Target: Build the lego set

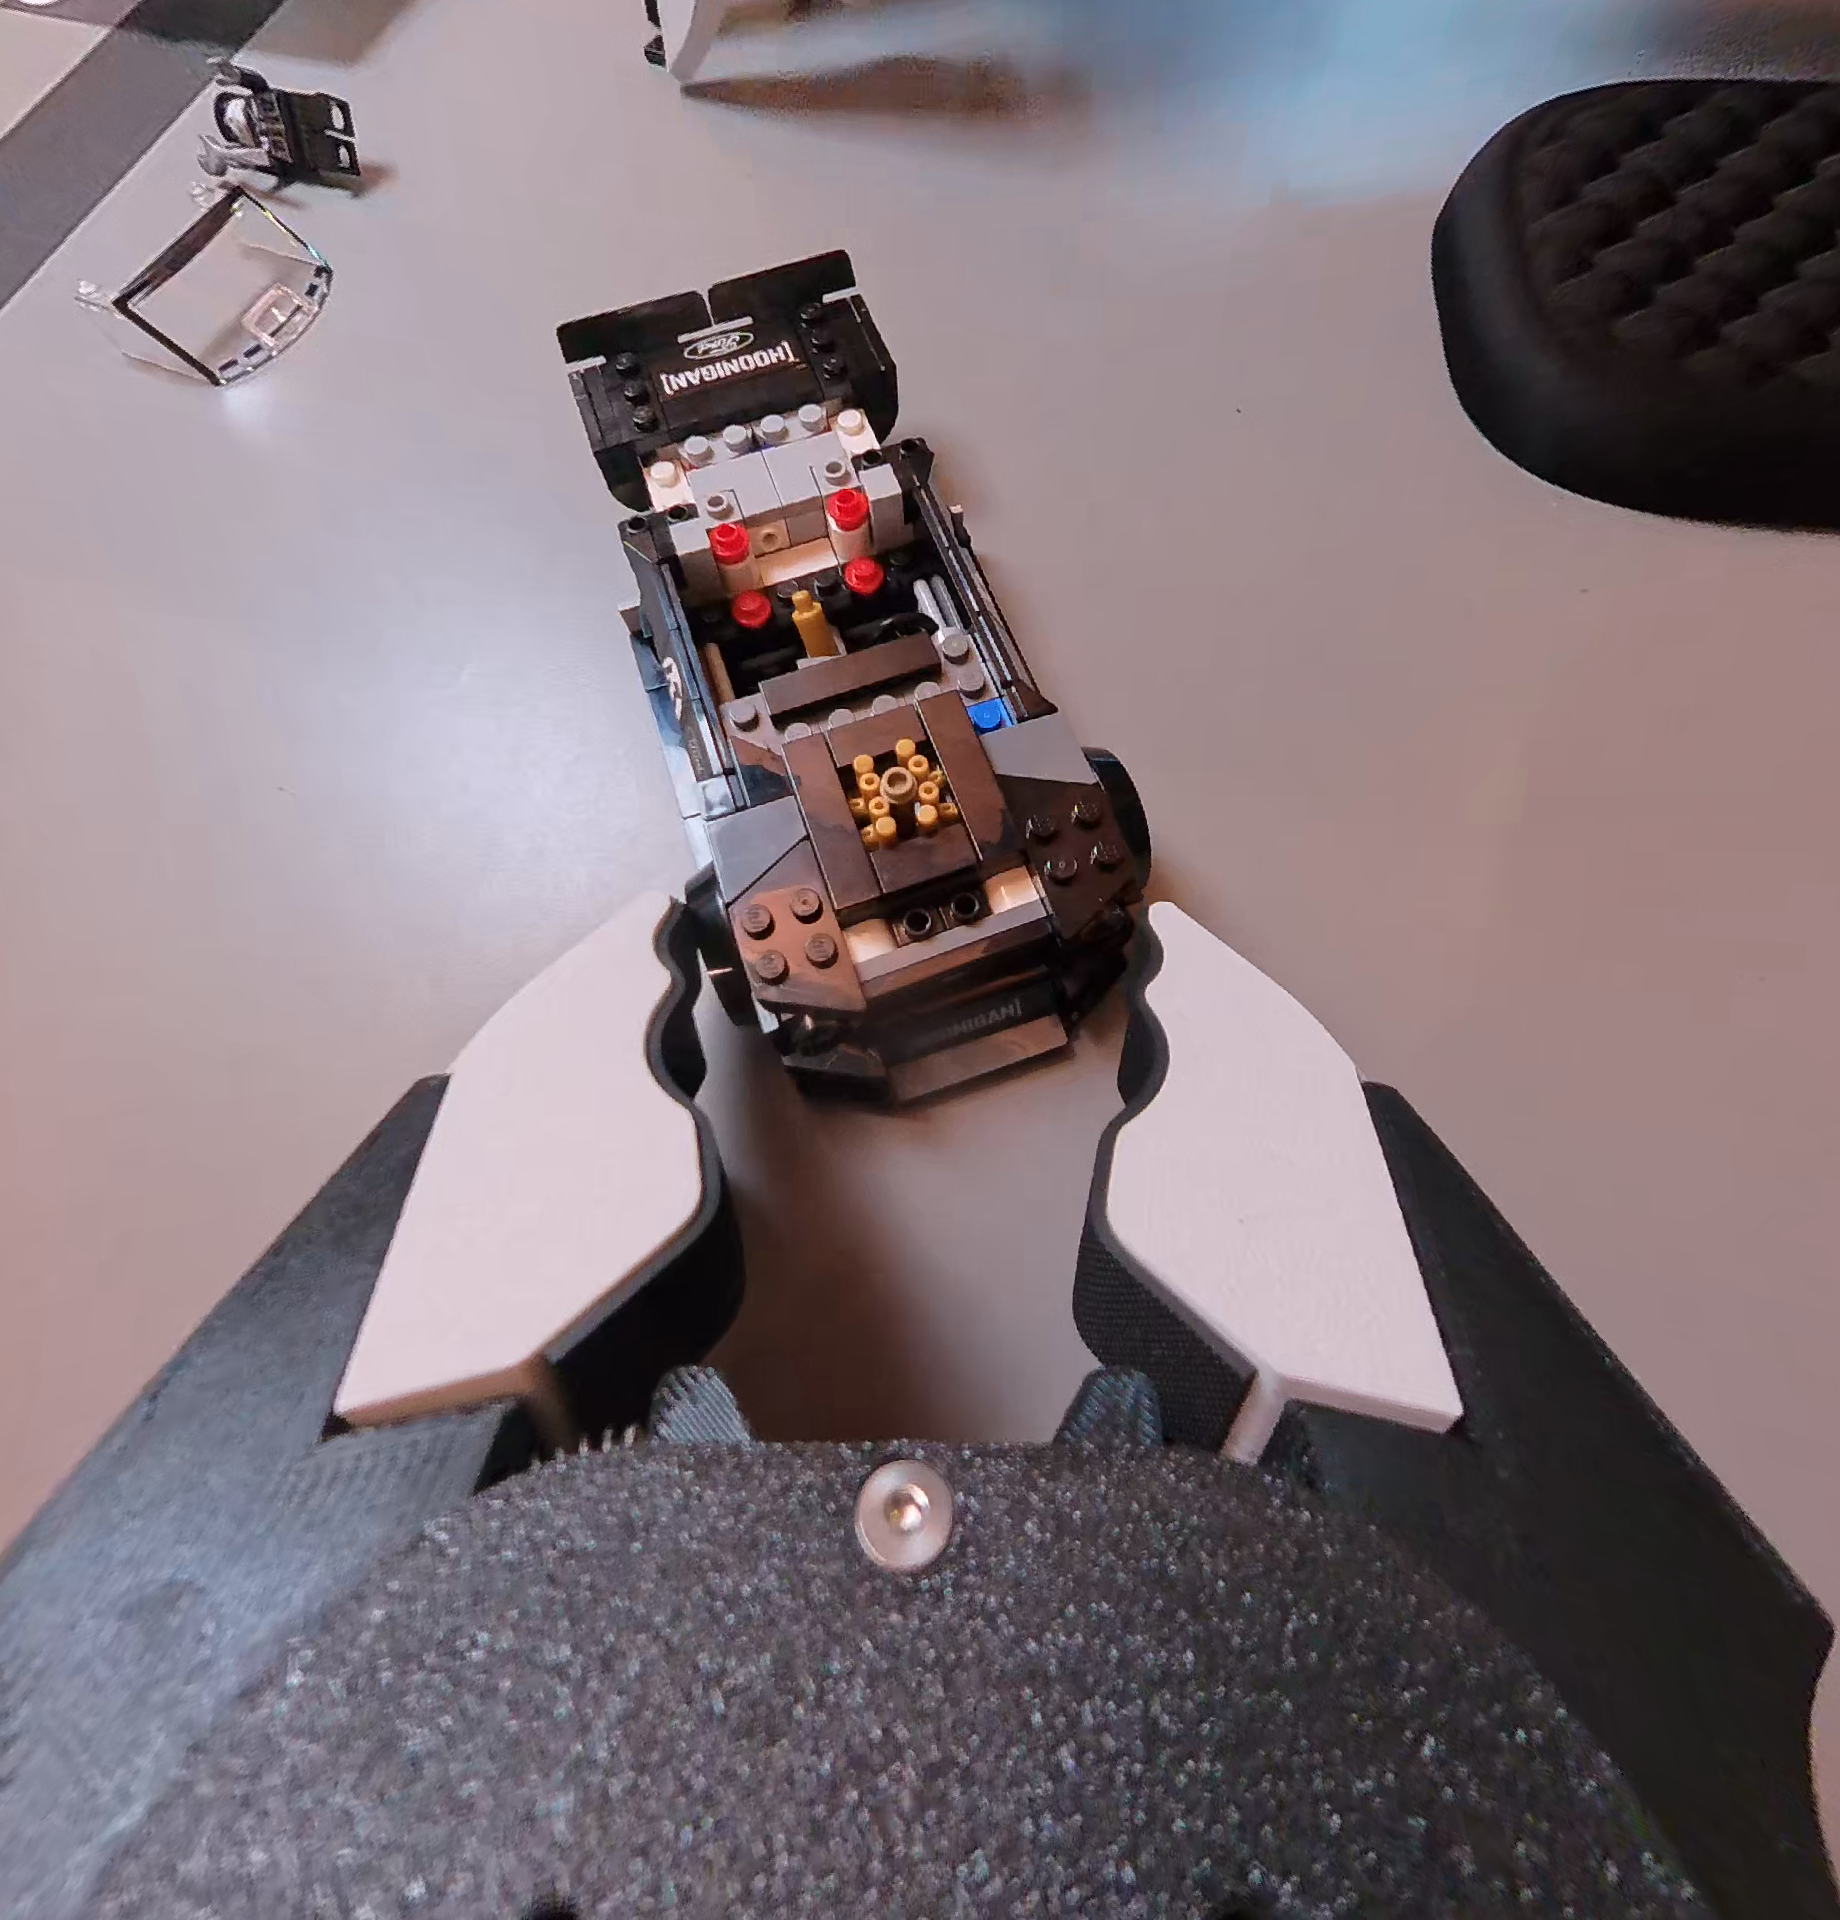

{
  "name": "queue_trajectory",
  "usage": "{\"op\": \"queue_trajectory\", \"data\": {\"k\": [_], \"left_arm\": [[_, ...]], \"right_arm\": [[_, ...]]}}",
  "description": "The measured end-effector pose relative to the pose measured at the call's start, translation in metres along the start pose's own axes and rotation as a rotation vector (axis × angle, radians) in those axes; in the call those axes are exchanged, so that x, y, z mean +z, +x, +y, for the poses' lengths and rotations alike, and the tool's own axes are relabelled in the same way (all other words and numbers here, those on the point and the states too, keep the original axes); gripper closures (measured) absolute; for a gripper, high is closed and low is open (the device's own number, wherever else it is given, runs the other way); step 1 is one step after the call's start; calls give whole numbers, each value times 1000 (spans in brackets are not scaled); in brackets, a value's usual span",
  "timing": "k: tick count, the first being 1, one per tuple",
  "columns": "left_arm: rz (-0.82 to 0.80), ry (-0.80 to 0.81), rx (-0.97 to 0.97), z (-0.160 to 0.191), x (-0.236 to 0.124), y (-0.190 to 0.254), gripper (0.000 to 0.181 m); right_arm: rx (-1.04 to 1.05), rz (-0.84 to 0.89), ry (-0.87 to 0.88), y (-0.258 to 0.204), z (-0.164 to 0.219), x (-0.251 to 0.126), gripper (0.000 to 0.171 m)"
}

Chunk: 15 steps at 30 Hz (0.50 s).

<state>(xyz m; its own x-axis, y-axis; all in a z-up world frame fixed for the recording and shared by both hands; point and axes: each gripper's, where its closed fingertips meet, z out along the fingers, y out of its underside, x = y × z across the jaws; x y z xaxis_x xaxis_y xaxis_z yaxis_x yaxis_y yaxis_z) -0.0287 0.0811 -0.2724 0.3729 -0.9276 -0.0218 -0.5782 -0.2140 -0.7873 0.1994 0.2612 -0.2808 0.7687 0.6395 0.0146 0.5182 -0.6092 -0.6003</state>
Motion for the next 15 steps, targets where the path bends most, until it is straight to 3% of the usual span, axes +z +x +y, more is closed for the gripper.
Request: {"op": "queue_trajectory", "data": {"k": [10, 15], "left_arm": [[11, 2, 4, 0, -1, 0, 103], [10, 2, 5, 0, -1, 0, 103]], "right_arm": [[-16, -54, -61, -3, 0, 2, 167], [-85, -120, -80, -6, -1, 3, 168]]}}
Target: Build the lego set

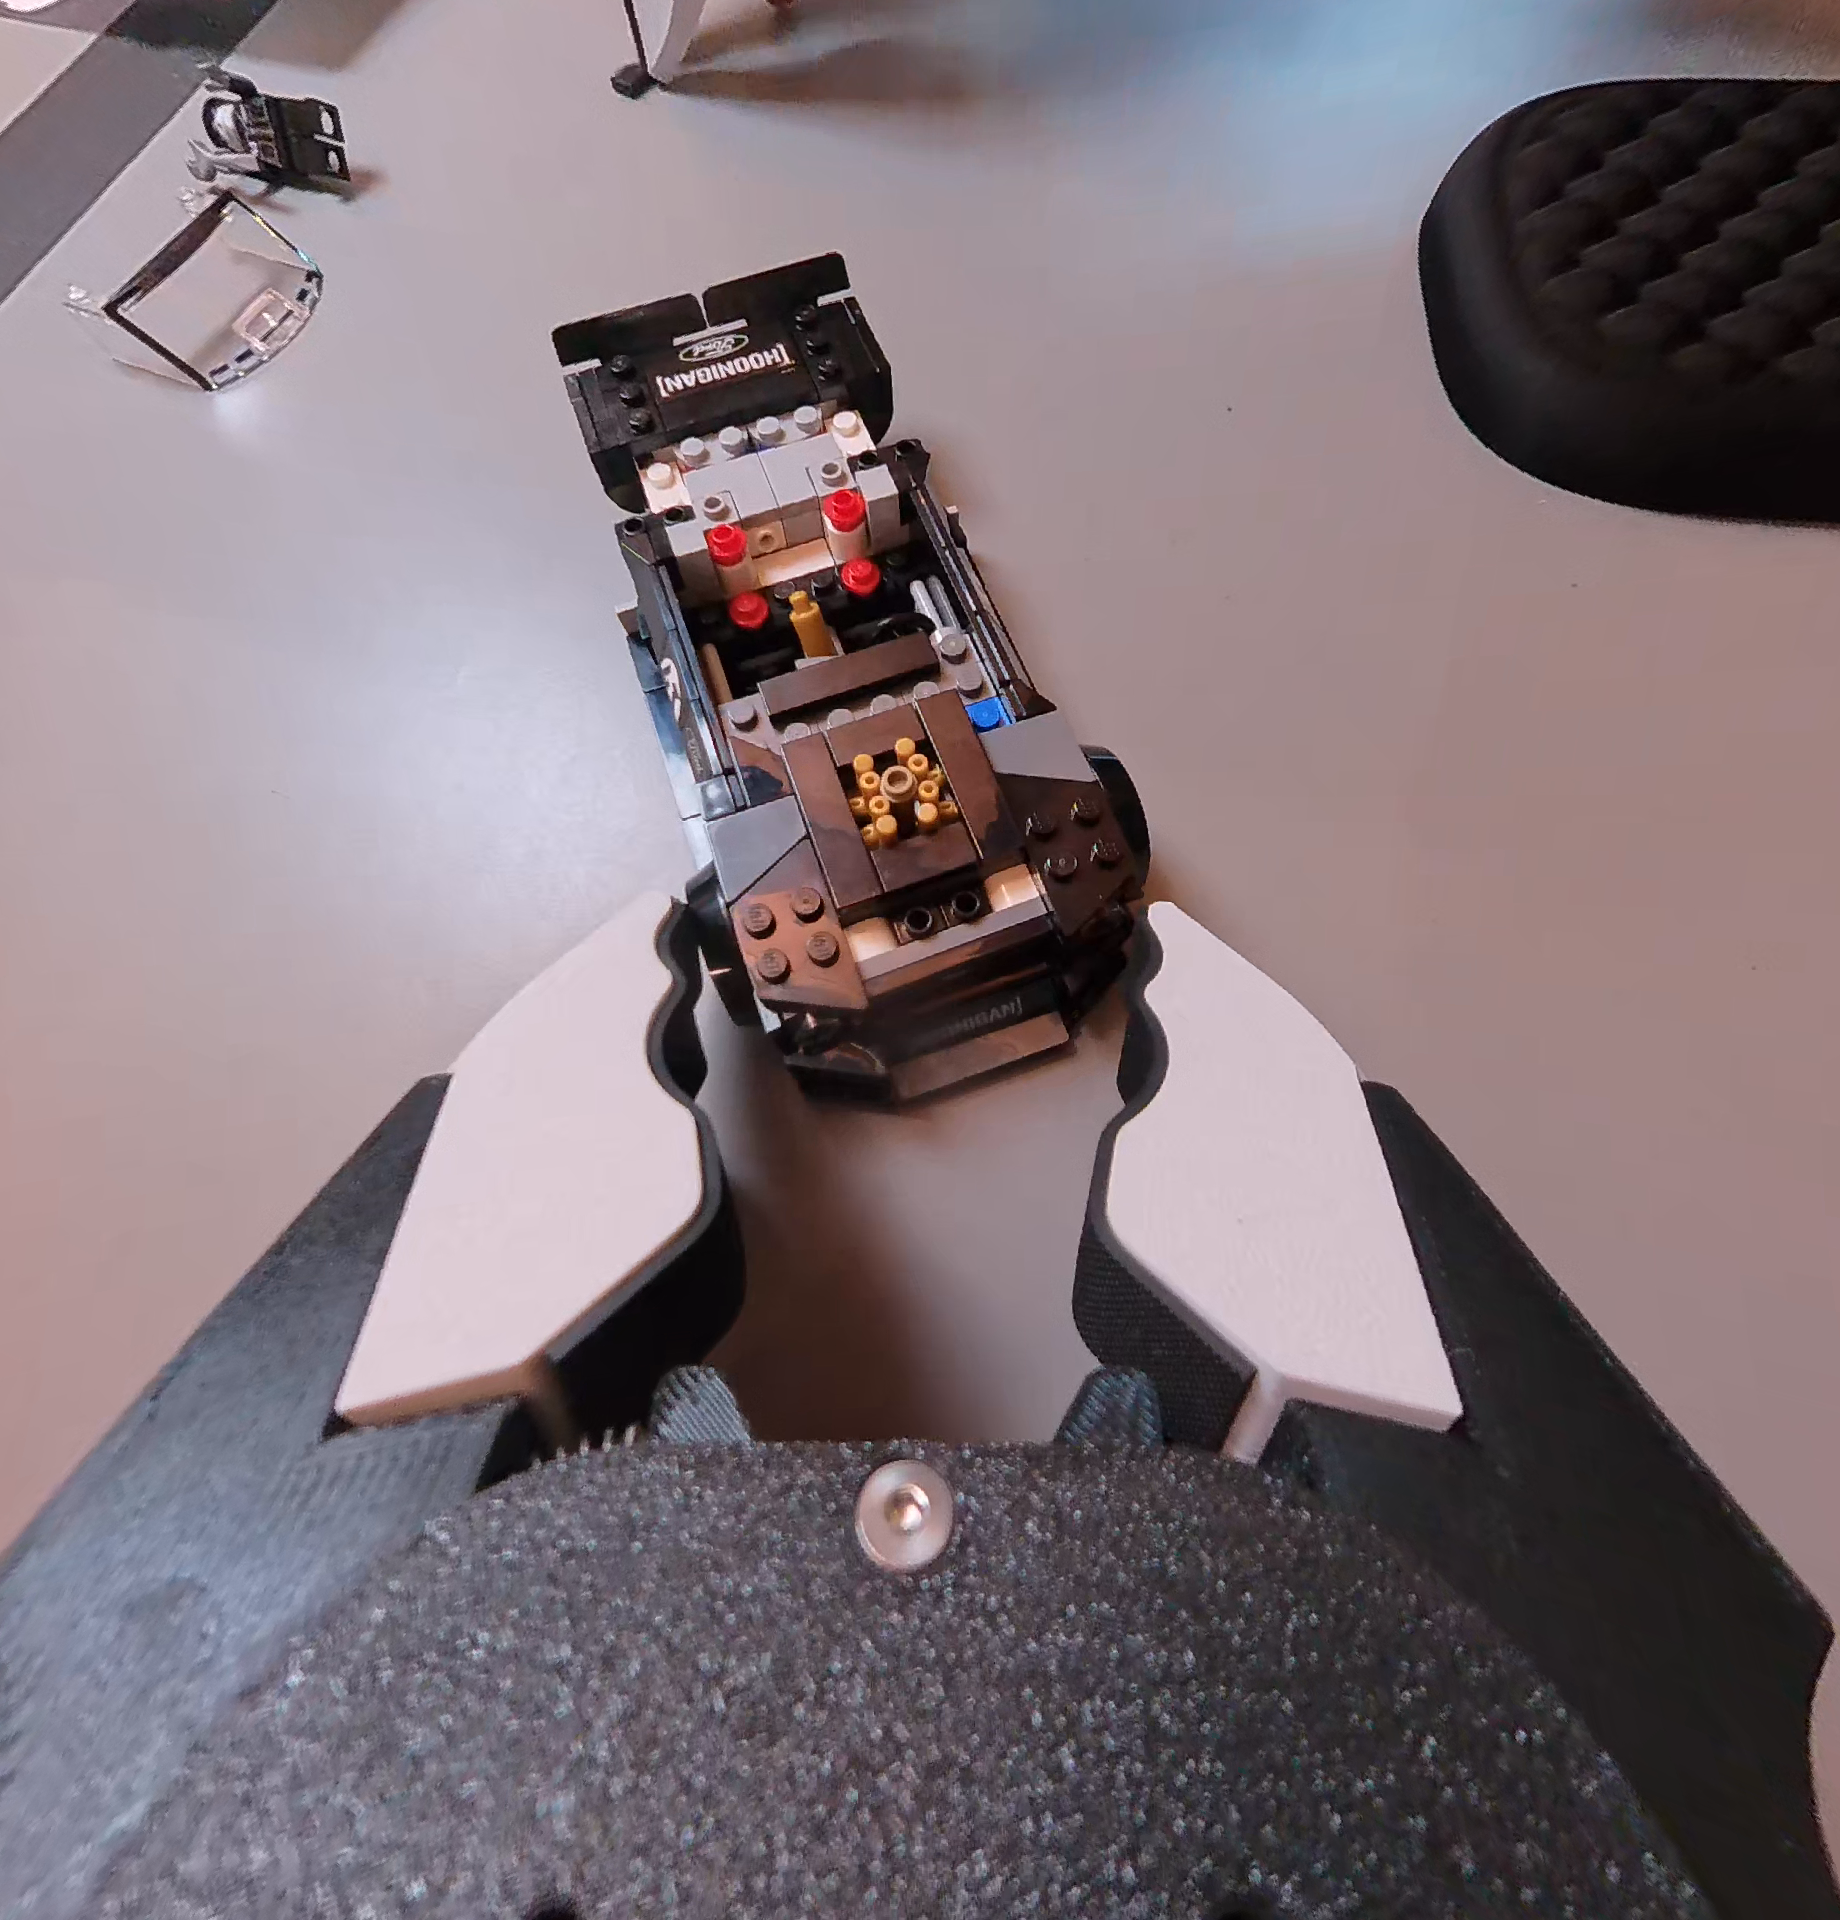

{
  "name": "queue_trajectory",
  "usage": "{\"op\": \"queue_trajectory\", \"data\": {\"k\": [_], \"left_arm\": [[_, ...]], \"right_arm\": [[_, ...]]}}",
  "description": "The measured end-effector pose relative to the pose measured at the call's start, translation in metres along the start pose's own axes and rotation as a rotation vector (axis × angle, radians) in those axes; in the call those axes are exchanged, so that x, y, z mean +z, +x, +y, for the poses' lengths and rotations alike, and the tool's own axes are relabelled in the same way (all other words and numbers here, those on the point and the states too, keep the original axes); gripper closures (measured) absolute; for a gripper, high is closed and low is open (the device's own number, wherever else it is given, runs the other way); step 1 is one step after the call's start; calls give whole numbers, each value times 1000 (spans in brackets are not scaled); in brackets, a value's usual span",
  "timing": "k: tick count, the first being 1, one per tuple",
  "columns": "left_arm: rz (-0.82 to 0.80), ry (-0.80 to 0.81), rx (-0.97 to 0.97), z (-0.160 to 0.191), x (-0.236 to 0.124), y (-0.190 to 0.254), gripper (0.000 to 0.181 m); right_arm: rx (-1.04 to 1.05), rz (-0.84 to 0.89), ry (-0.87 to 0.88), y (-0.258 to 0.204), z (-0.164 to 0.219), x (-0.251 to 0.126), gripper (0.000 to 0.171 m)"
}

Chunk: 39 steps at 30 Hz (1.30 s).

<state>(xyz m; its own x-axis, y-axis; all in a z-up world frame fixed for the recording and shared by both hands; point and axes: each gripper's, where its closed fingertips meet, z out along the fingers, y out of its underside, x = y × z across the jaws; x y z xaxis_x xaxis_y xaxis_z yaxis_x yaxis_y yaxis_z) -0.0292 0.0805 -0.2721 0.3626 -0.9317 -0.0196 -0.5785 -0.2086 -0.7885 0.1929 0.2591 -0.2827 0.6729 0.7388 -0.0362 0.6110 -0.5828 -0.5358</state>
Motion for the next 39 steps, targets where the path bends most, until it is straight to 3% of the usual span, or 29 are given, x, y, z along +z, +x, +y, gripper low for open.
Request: {"op": "queue_trajectory", "data": {"k": [11, 23, 29, 39], "left_arm": [[0, -1, 2, 0, 0, 0, 103], [-2, -3, 13, 0, 1, 1, 103], [1, -3, 15, 1, 1, 1, 103], [5, -3, 17, 0, 1, 2, 103]], "right_arm": [[-125, -99, 112, -58, 4, -16, 168], [-69, -28, 138, -38, 9, -13, 158], [-121, -49, 56, -39, 12, -8, 155], [-117, -79, -4, -39, 11, -5, 162]]}}
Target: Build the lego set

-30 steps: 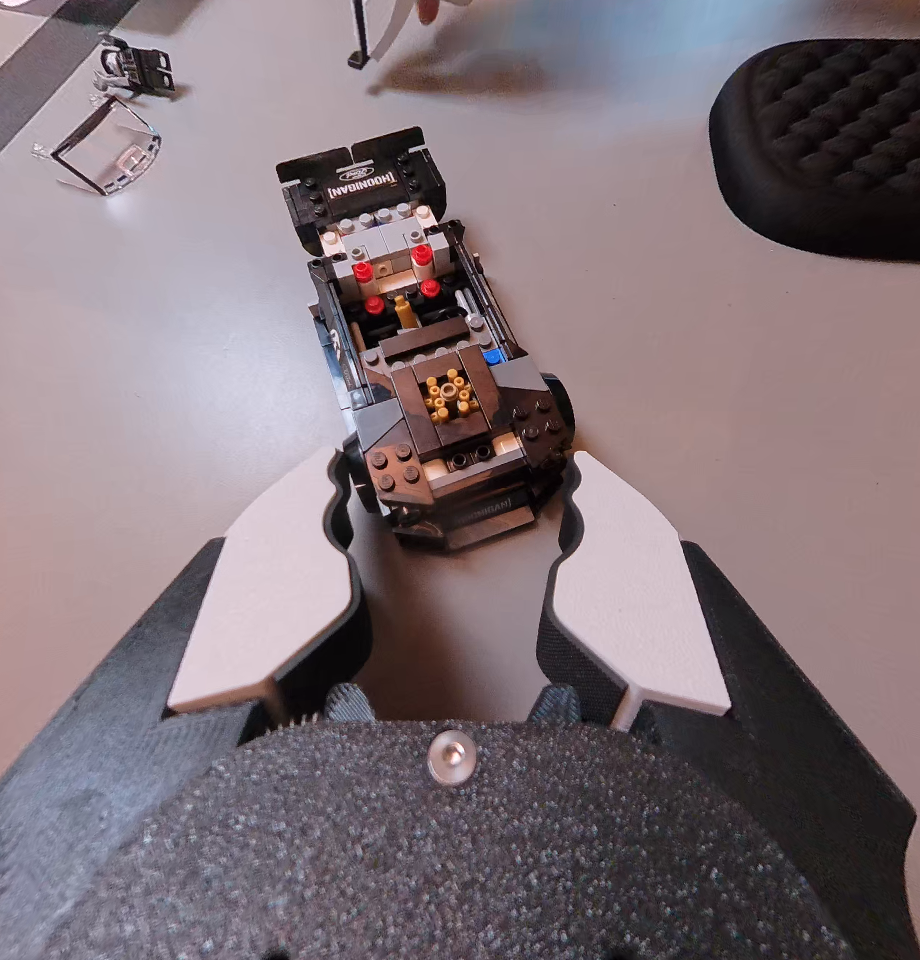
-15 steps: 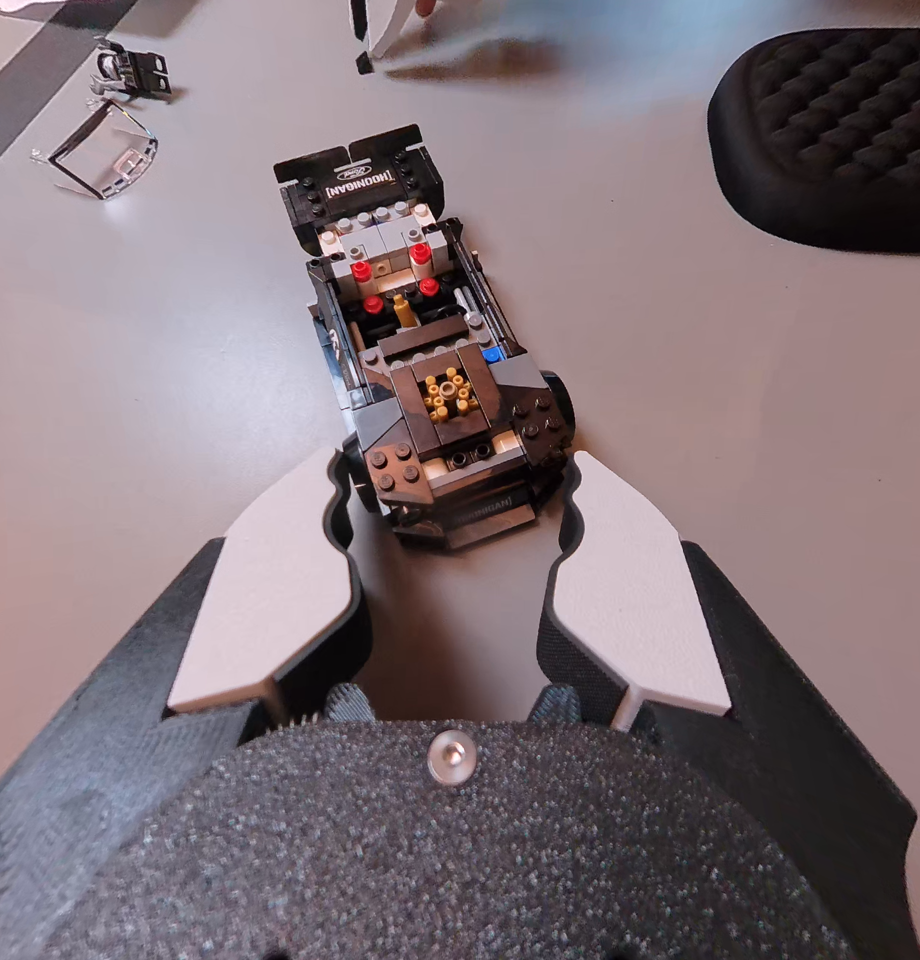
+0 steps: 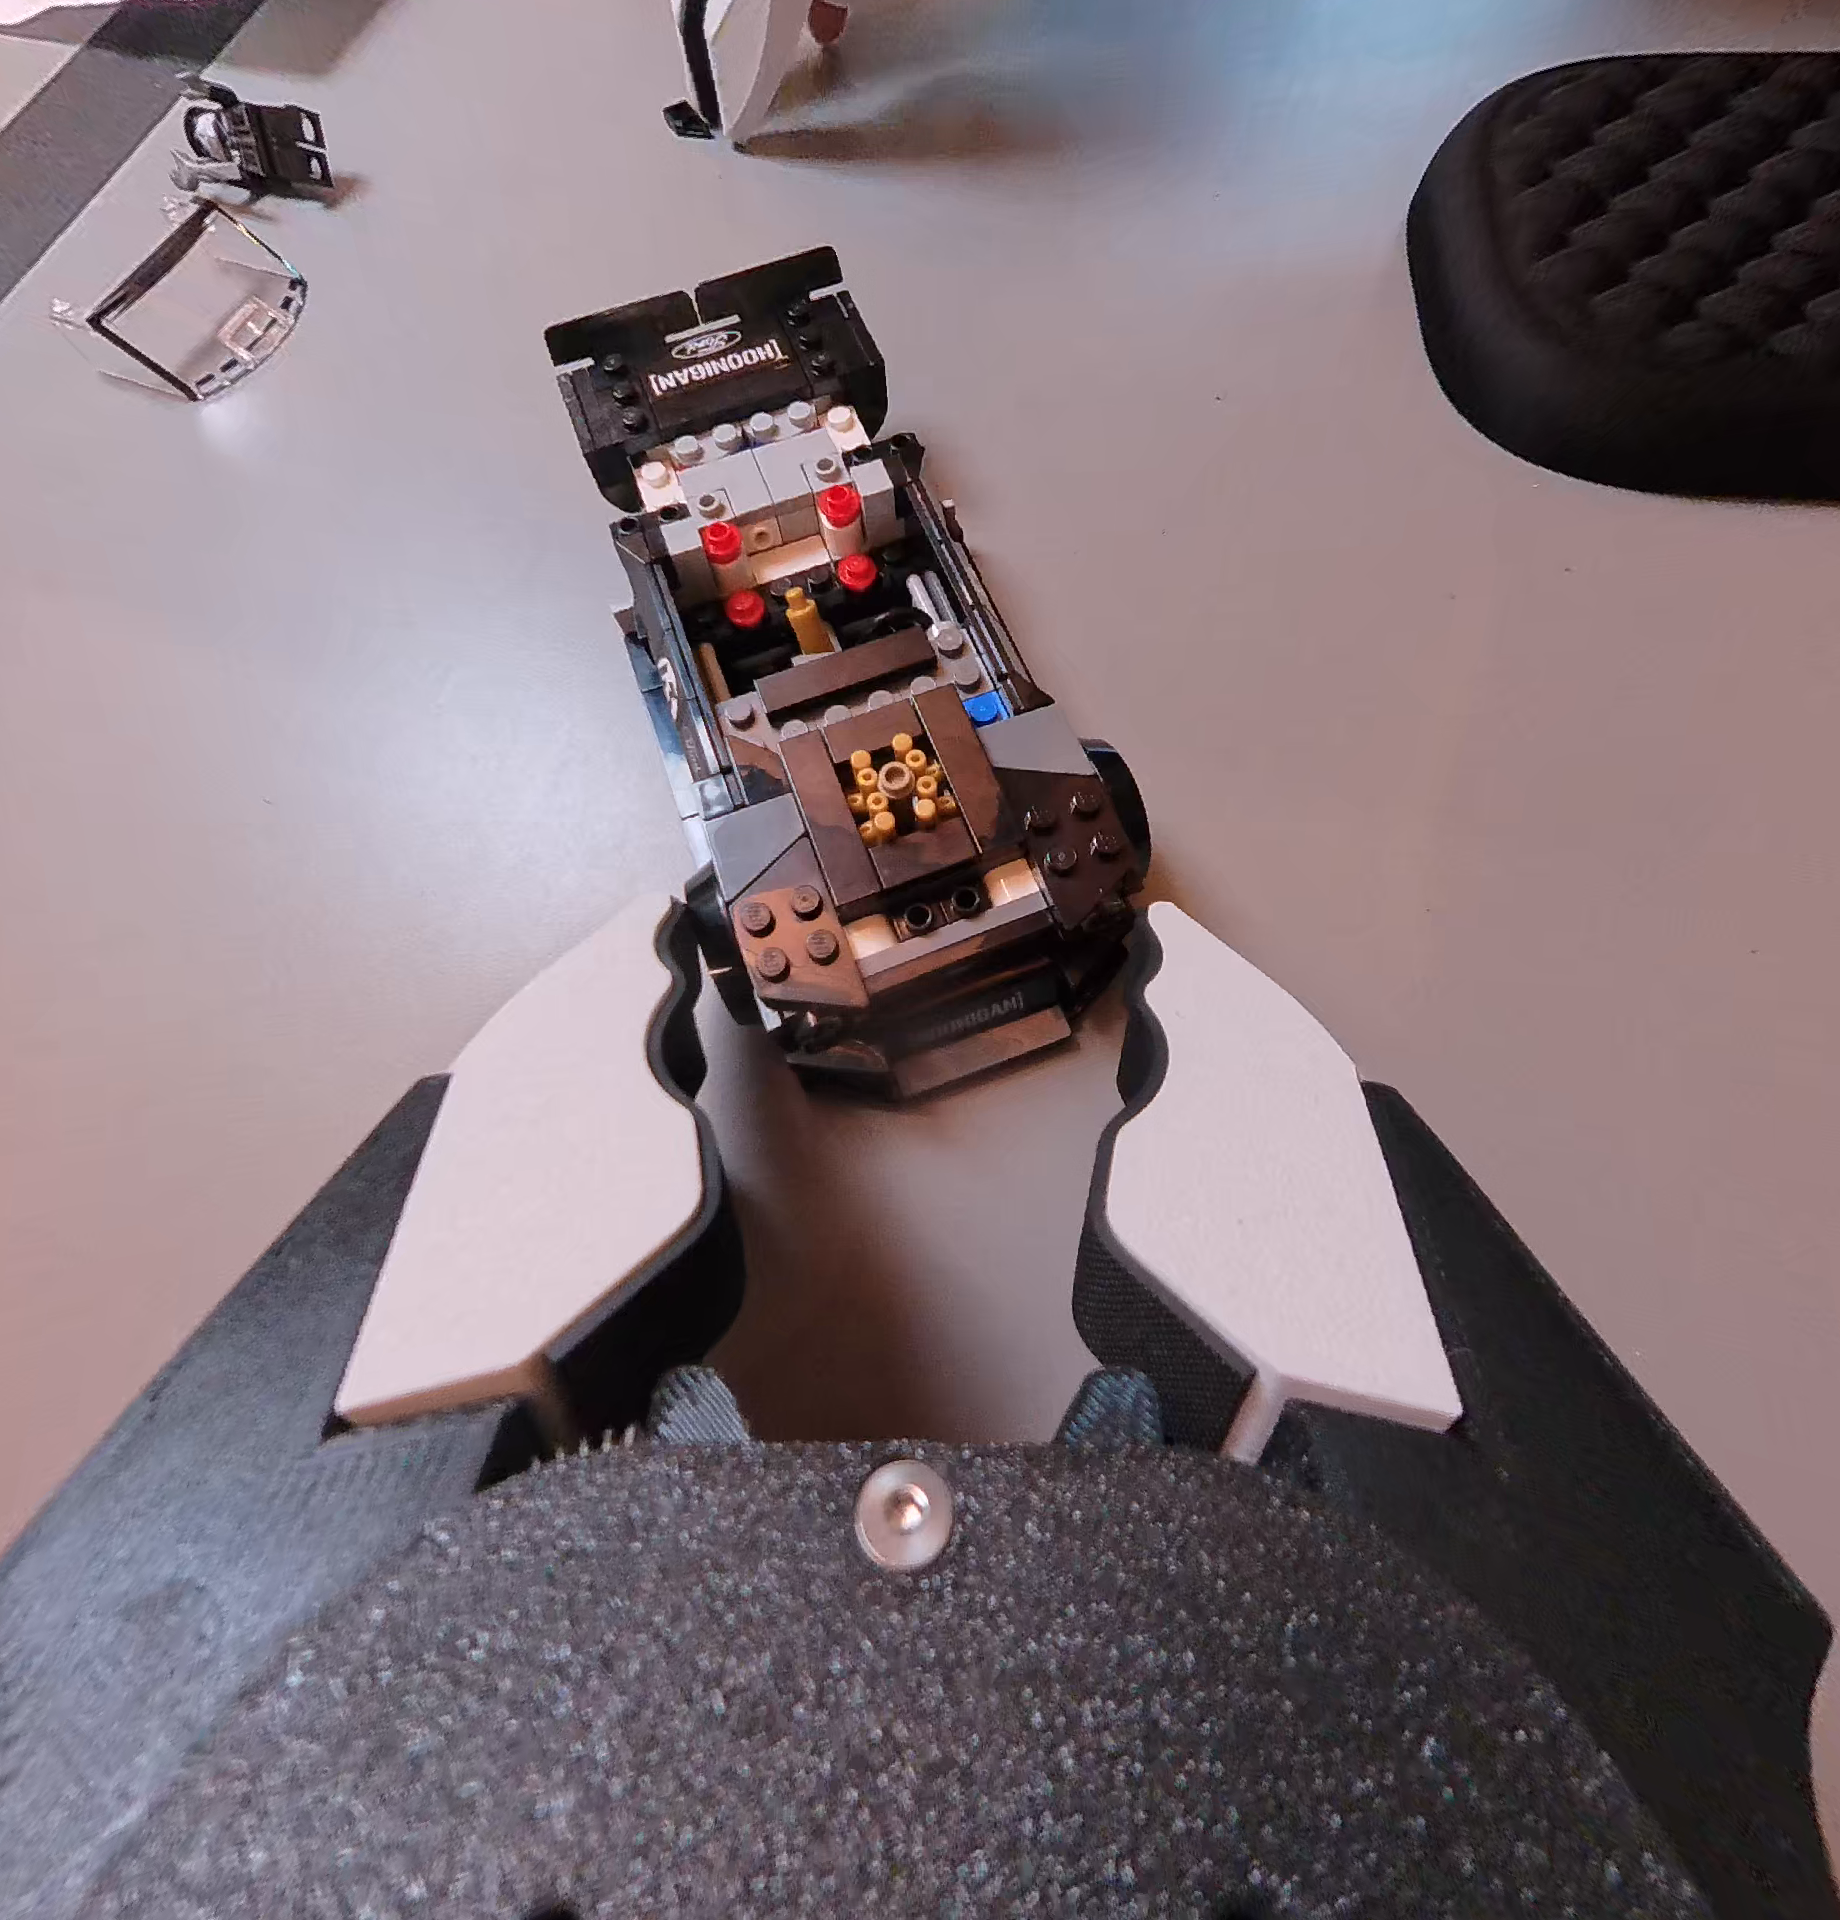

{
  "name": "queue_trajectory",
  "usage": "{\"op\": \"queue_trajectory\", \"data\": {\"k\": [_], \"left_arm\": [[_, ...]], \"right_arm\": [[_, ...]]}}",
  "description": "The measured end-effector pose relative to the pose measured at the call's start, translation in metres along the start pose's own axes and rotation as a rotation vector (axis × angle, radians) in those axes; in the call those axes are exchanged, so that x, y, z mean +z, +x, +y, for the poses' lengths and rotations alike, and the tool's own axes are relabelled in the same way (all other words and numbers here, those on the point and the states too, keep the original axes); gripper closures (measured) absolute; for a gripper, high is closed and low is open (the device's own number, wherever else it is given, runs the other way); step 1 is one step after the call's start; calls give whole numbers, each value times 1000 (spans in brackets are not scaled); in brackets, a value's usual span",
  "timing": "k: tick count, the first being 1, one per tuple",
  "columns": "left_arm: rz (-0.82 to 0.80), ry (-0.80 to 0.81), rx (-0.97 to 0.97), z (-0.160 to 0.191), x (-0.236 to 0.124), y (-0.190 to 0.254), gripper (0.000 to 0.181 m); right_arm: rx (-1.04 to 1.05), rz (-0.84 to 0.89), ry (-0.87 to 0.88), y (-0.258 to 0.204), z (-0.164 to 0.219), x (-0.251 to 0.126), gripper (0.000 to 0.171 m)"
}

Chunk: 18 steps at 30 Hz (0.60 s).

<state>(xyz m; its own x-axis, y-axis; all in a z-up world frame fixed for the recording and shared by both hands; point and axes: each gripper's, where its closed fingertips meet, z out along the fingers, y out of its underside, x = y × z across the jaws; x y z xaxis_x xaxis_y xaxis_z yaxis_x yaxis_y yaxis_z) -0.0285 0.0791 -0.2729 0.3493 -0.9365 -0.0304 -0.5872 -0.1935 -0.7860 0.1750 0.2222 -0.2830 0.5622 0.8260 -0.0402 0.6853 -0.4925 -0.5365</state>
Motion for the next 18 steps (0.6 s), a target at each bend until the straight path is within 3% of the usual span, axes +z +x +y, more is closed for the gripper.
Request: {"op": "queue_trajectory", "data": {"k": [8, 18], "left_arm": [[0, 0, 2, 0, 0, 0, 103], [1, -1, 4, 0, 0, 1, 103]], "right_arm": [[-40, -13, 29, -13, 0, -1, 171], [-16, 46, 79, -3, 0, -7, 148]]}}
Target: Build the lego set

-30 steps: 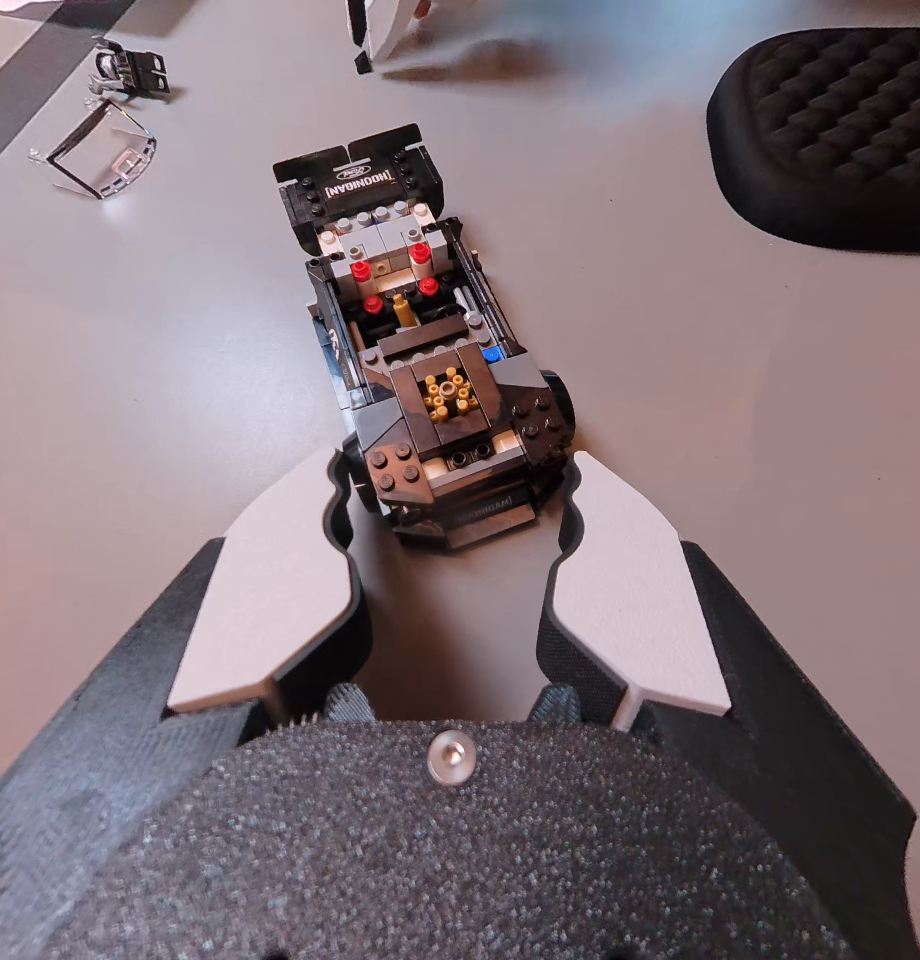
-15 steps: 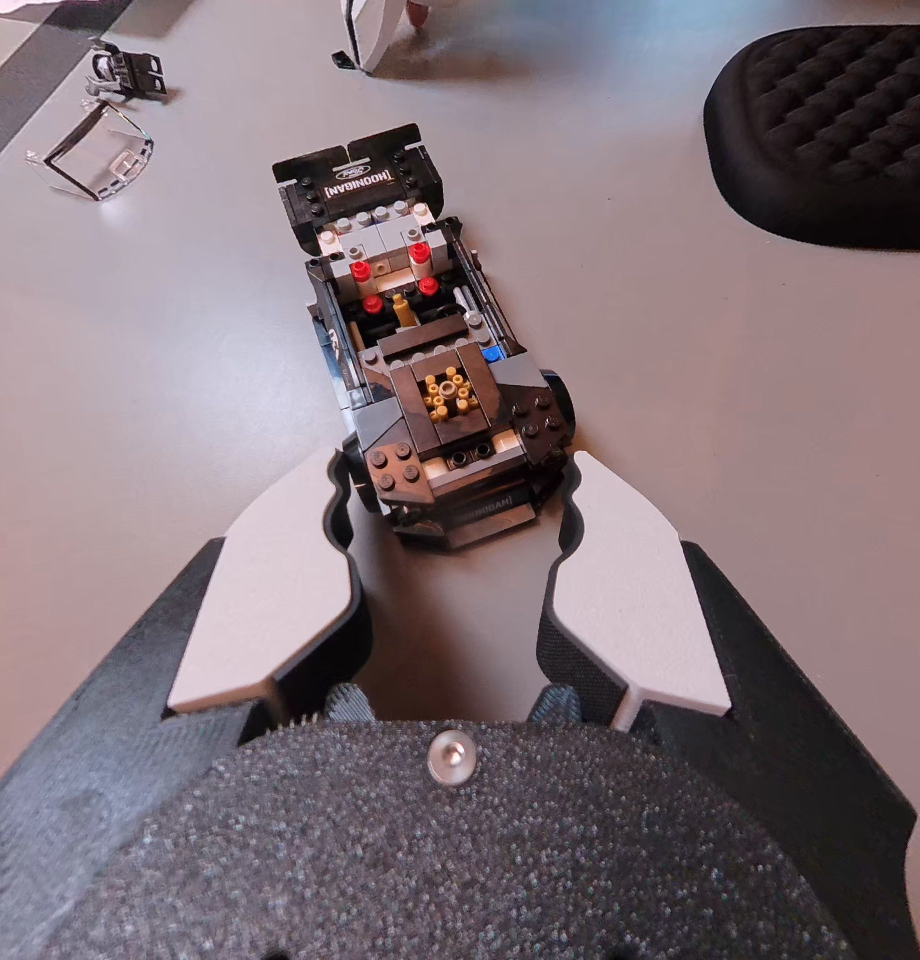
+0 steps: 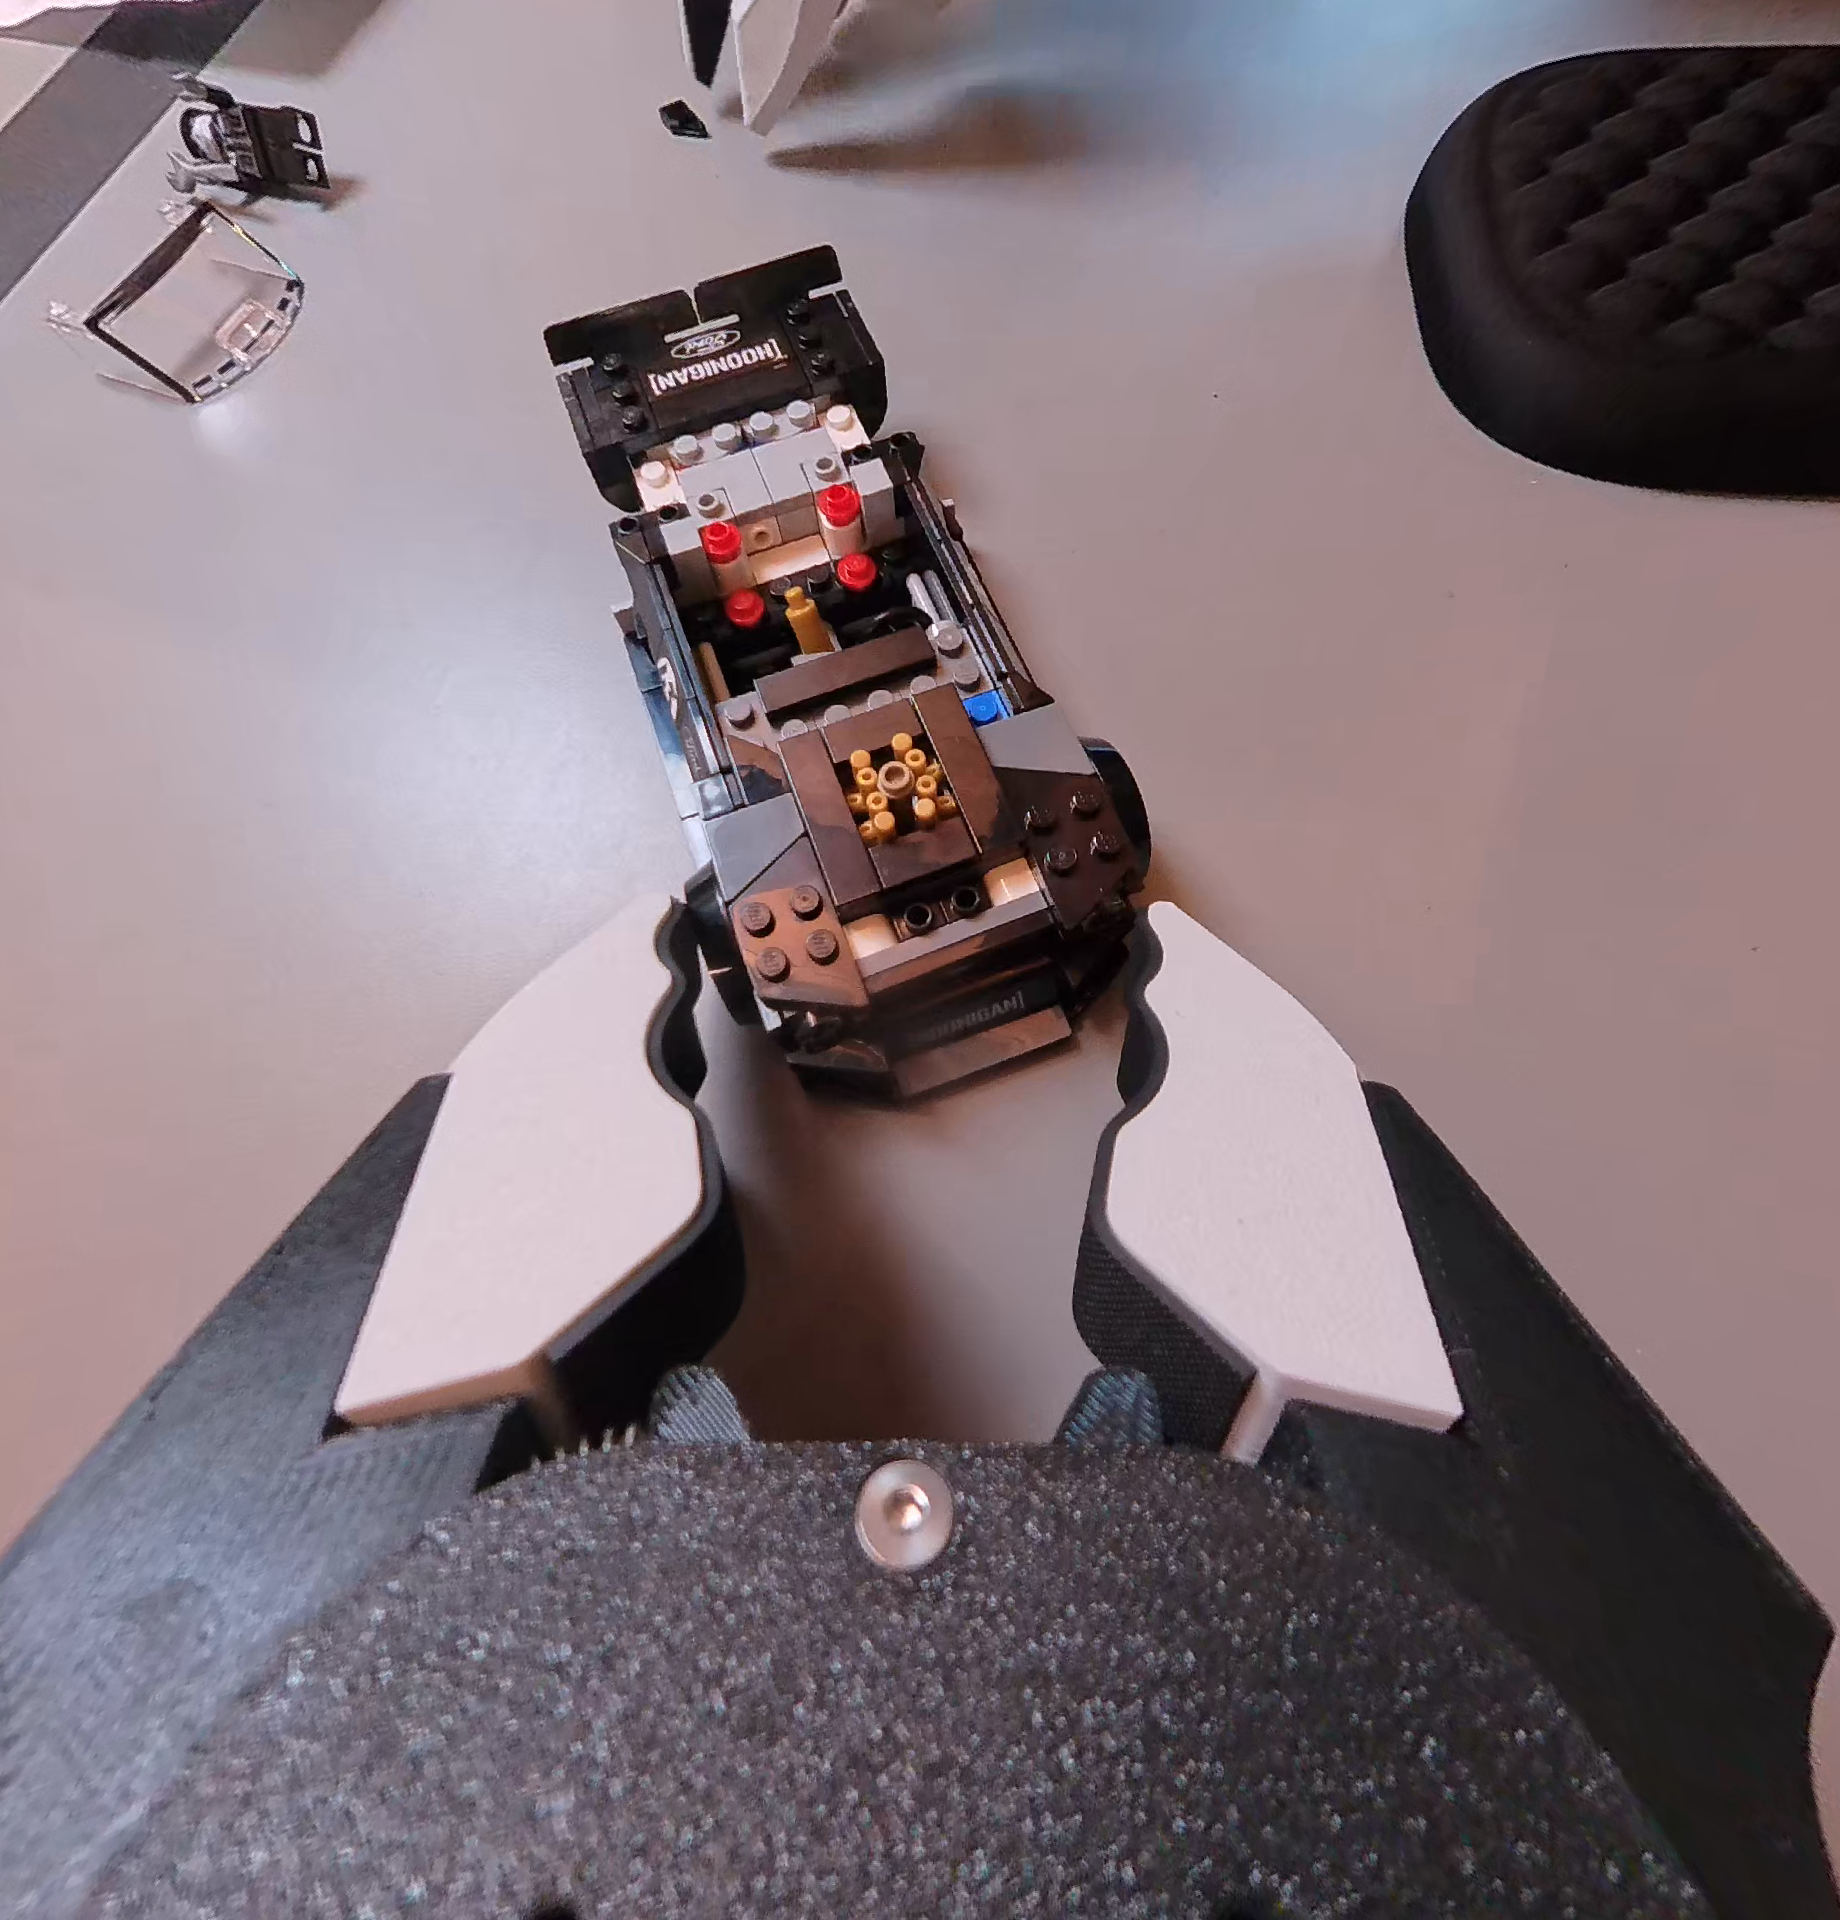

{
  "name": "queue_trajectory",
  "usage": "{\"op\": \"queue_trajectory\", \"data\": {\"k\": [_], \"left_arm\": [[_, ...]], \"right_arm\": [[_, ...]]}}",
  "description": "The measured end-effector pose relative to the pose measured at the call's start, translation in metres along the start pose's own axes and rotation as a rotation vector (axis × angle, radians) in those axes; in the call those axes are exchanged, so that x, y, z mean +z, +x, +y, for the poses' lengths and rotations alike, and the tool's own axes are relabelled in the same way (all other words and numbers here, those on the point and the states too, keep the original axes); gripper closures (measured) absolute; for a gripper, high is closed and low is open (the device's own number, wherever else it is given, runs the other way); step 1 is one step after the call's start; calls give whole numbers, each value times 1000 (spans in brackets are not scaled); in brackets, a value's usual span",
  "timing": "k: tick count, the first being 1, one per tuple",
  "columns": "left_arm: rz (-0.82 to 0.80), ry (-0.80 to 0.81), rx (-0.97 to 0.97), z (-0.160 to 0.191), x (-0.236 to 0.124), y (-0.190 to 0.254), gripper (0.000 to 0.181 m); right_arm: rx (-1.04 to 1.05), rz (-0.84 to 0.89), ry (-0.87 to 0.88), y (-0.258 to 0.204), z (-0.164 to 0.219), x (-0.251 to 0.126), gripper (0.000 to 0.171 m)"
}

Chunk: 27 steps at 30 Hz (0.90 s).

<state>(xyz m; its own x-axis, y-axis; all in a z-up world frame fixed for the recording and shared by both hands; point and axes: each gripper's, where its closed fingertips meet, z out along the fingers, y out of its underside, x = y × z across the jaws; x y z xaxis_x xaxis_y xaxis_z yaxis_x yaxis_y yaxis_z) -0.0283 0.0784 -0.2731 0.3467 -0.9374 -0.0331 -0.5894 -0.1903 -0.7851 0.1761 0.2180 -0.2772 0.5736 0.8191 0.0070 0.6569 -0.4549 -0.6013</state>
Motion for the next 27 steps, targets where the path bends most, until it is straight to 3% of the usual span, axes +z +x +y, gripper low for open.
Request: {"op": "queue_trajectory", "data": {"k": [18, 21, 27], "left_arm": [[6, -1, 0, 0, 0, 0, 103], [6, -1, 2, 1, 0, 0, 103], [7, -3, 8, 1, 0, 0, 103]], "right_arm": [[5, -60, -61, 6, -6, 11, 156], [-21, -158, -23, -27, -11, 5, 157], [-219, -361, -23, -141, 1, -14, 150]]}}
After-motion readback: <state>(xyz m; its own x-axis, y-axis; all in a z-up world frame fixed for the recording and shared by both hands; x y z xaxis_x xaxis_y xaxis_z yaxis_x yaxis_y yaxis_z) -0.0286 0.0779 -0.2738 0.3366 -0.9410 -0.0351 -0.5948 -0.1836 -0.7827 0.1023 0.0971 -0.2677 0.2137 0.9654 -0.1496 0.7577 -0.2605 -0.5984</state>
